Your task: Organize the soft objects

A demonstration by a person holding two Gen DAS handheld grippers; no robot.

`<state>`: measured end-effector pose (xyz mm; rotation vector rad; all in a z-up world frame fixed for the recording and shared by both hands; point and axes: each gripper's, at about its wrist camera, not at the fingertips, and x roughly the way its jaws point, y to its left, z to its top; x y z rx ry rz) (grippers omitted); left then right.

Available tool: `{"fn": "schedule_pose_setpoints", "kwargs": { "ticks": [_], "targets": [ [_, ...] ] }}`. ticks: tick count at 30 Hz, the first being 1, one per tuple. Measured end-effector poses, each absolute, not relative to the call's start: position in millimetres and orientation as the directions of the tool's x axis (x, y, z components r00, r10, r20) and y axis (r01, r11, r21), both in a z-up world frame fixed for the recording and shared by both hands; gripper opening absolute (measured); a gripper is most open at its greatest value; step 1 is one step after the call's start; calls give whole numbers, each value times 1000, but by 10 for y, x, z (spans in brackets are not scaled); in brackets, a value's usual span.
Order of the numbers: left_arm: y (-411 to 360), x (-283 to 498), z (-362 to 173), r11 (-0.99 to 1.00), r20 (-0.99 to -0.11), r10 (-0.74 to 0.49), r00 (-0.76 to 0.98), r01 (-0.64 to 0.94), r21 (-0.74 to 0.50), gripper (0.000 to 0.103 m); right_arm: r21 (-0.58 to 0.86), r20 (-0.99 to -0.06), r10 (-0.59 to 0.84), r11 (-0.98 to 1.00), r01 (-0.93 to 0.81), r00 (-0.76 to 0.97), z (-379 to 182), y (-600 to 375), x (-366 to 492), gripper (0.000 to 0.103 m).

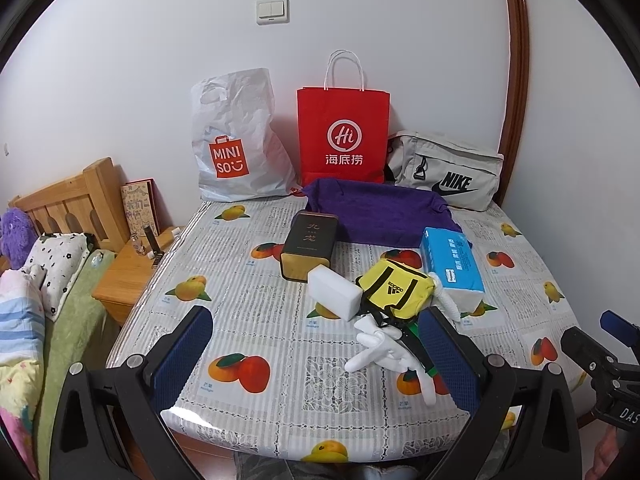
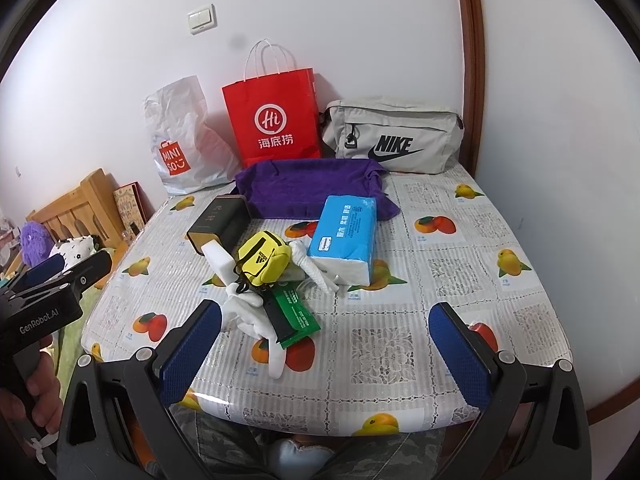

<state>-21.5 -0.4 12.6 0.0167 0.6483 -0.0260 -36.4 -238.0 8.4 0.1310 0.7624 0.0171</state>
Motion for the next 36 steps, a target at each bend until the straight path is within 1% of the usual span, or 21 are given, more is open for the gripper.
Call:
{"fn": "schedule_pose_setpoints", "kwargs": {
  "ticks": [15,19,24,27,33,36],
  "targets": [
    [-20,-204,127,999,-607,-31,794,42,4,103,131,-688,65,991,35,723,92,-2389,-371,102],
    [-42,-160,75,998,-628,-55,776,62,-11,103,136,-693,73,990,31,718,70,-2400,-360,102],
    [-83,-87,-71,995,-658,-89,748,94,-28,103,137,-701,77,990,27,709,12,-2407,-323,102],
    [-108,-24,-193,995,-668,-88,739,102,-18,103,117,-704,55,992,39,709,-32,-2409,-296,102],
    [-117,173,-485,995,-692,-92,716,100,-29,103,138,-719,62,989,55,693,-184,-2505,-178,102],
    [-72,302,-650,994,-703,-110,703,82,-74,103,153,-733,65,986,71,677,-304,-2571,-74,102]
  ]
}}
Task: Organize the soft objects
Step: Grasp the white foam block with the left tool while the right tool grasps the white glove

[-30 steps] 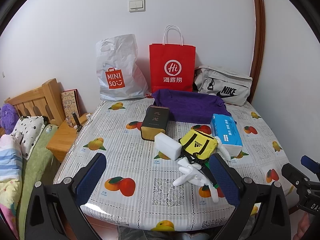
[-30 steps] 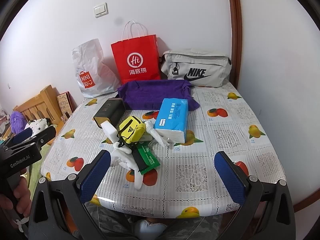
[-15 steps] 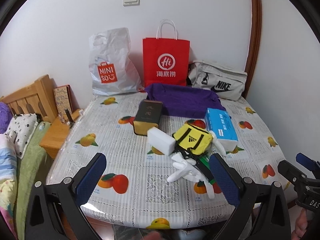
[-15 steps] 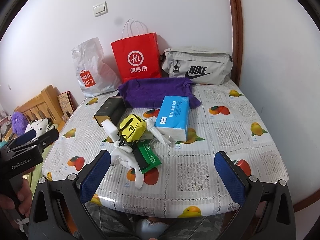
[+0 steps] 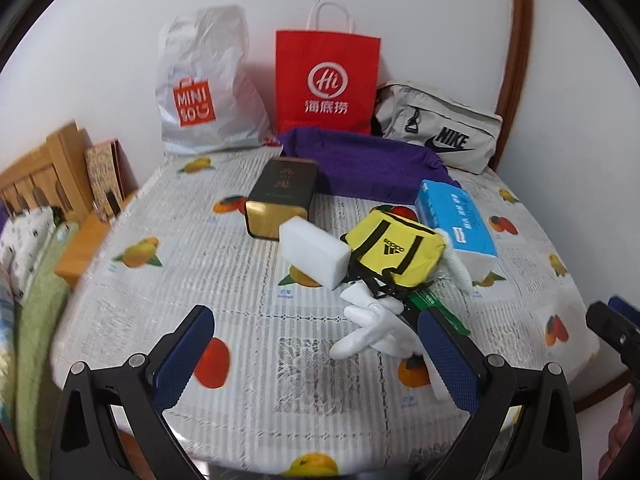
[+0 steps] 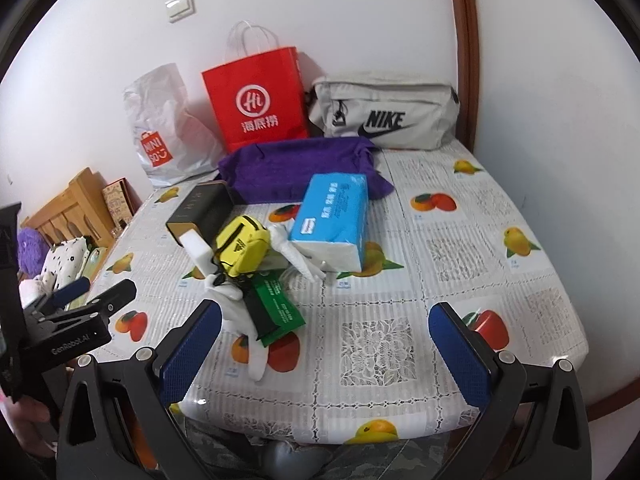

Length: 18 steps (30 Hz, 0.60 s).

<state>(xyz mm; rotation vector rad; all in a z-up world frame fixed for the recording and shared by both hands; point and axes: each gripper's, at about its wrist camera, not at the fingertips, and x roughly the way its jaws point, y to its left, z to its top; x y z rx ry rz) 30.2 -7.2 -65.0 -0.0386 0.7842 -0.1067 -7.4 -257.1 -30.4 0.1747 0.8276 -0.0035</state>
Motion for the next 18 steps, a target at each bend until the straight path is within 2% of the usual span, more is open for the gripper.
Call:
{"fn": "schedule_pose_setpoints", "kwargs": {
  "ticks": [3,7,11,18],
  "targets": [
    [-15,476,-841,988,-735,-145,662,61,-140,103,158,-747,65,984,82,661,-427,-2616,21,102],
    [34,728,-1076,991,-785,-107,610,4,-132,101,158,-772,63,983,96,632,-607,-2660,175,102],
    [31,966,-1185,994,-790,-80,608,-10,-108,101,155,-793,60,982,105,606,-769,-2683,343,102],
    [-59,1407,-1172,991,-794,-118,596,21,-131,101,136,-828,49,984,116,559,-1018,-2711,612,102]
  ]
}}
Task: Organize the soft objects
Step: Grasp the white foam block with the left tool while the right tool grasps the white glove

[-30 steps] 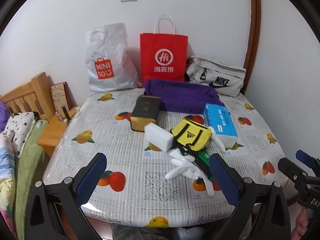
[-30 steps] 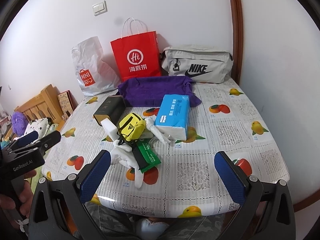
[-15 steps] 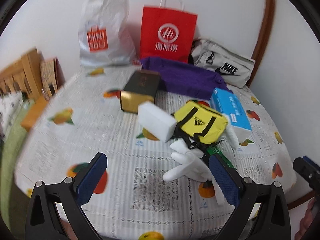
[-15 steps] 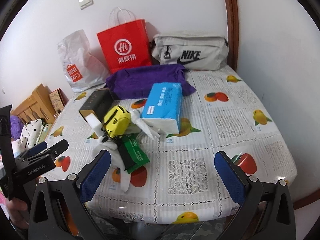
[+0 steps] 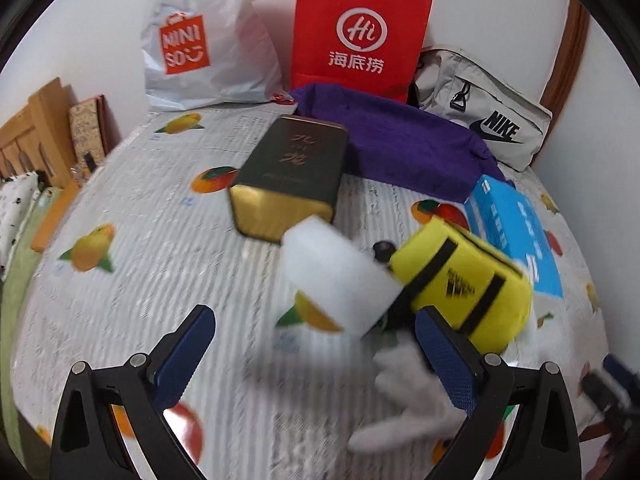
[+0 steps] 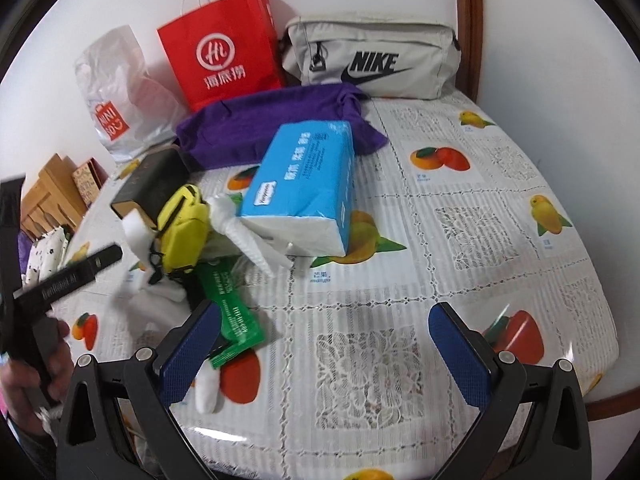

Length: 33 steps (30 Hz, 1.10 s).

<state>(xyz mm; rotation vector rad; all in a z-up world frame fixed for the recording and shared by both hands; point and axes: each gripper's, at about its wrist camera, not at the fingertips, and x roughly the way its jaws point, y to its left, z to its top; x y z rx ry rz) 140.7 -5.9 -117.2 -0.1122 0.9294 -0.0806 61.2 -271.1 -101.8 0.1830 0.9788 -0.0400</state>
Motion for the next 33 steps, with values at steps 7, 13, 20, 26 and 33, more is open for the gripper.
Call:
{"fn": "schedule_pose_setpoints", "kwargs": {
  "ticks": [7,13,20,26,33],
  "targets": [
    [-186,1833,-1336,985,-833,-135,537,-22,-174,101,135,-852,57,984,114,520,-1173,-2750,766,102],
    [-99,1864,-1530,997,-879,-60,472,-21,-80,61,122,-863,55,987,102,503,-1255,-2765,842,102],
    [110,1751,-1566,997,-882,-50,469,-25,-70,44,131,-857,72,988,81,510,-1270,-2746,899,102],
    [167,1658,-1488,1000,-864,-14,503,-2,-18,42,160,-841,107,986,55,531,-1243,-2699,943,102],
    [298,1578,-1542,999,-872,-19,489,-15,-30,42,176,-818,164,984,-33,552,-1309,-2505,1113,83]
  ]
}}
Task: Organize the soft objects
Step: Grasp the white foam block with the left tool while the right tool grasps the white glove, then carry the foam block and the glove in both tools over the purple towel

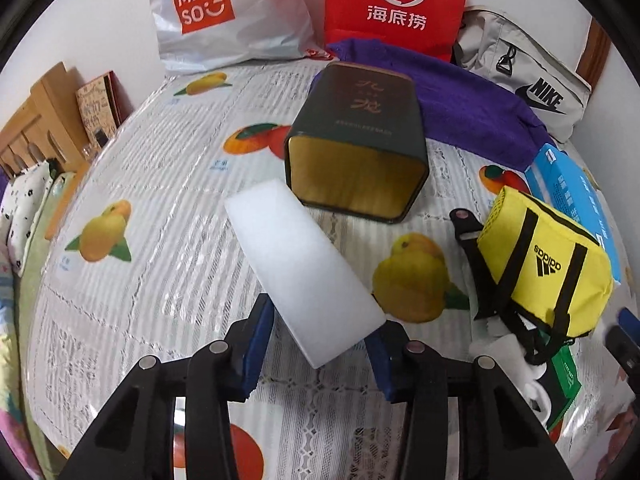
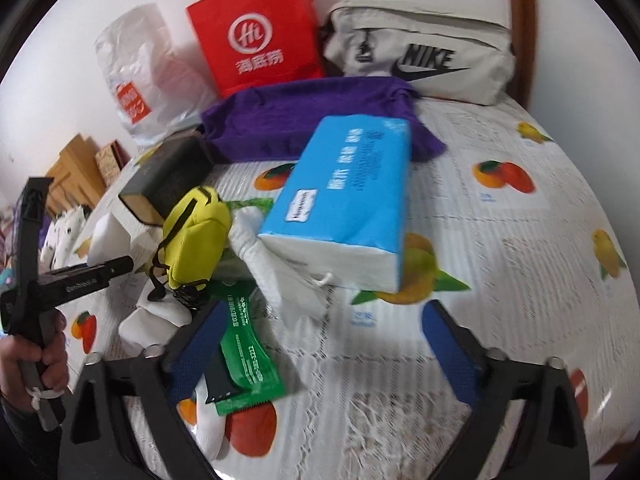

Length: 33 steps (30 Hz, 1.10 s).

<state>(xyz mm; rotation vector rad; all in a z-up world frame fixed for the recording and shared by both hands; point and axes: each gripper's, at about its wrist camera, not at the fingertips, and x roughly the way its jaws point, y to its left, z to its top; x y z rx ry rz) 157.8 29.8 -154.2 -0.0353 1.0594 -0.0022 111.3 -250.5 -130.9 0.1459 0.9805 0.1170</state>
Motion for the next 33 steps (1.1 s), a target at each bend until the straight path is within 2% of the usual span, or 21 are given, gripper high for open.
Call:
{"fn": "schedule_pose_setpoints", "kwargs": {
  "ticks": [1,3,9,11,12,13,14,15,24,33],
  "targets": [
    [302,1573,-1551,999,-873,-24,487,-12,-34,42,182,-819,176,982,-43,546,-1348,-2478,1147,73],
    [297,1557,-1571,999,-876,-26,482,-10,-36,43,203,-828,206,977,-64,522,-1429,-2424,1209,64],
    [291,1567,-1574,999,-871,-46,489,2,-52,43,180,-809,210,978,-109,549,-1508,-2232,1305,61],
    [292,1568,-1575,998,-870,-53,490,6,-58,43,168,-806,205,979,-117,555,-1536,-2185,1343,55],
    [288,1568,-1578,998,-870,-55,490,8,-58,43,167,-808,209,978,-126,551,-1561,-2155,1367,46],
    [288,1567,-1580,998,-870,-54,491,8,-58,43,163,-812,207,978,-129,546,-1585,-2136,1377,24],
    [286,1562,-1578,998,-869,-56,492,8,-59,43,155,-816,205,978,-137,541,-1615,-2104,1390,9],
    [285,1557,-1576,998,-869,-62,492,13,-64,43,151,-817,207,978,-146,539,-1629,-2090,1388,5],
    [335,1485,-1450,997,-858,-75,508,17,-77,43,143,-798,207,977,-157,565,-1409,-2179,1126,5],
    [358,1395,-1294,996,-850,-80,521,7,-89,43,146,-803,167,986,-84,573,-1241,-2503,801,5]
  ]
}}
